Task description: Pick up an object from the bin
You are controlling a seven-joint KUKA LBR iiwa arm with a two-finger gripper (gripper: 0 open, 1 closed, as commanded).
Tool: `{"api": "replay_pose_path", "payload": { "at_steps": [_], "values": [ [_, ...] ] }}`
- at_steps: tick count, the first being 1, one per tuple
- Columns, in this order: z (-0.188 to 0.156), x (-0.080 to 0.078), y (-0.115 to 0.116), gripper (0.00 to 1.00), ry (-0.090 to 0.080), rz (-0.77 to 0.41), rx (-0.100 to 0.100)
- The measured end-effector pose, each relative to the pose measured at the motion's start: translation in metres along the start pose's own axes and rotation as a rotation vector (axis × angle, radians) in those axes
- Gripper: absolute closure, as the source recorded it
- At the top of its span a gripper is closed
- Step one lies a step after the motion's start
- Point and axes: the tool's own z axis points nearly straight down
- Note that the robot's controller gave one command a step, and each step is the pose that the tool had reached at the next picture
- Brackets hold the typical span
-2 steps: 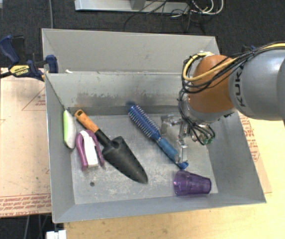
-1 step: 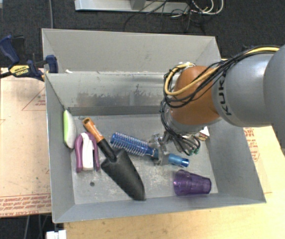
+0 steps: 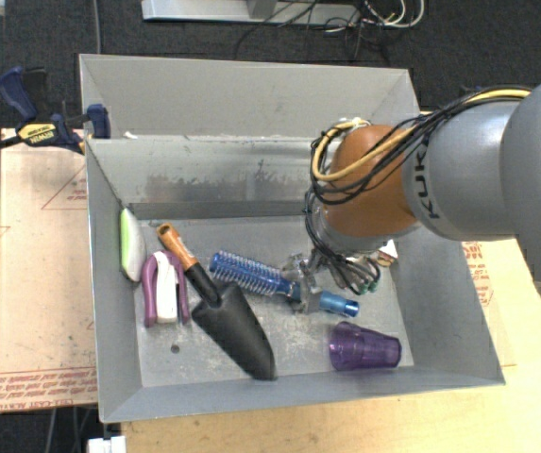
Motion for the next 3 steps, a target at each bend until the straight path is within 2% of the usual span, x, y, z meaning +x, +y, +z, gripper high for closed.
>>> {"api": "replay_pose_path", "payload": {
  "at_steps": [1,2,3],
  "values": [
    [-0.077,0.001,-0.005,1.00,0.003,-0.003,-0.001],
    [-0.060,-0.004,-0.012,1.00,-0.005,0.016,0.000],
    [-0.127,-0.031,-0.013,1.00,0.002,0.031,-0.002]
  ]
}}
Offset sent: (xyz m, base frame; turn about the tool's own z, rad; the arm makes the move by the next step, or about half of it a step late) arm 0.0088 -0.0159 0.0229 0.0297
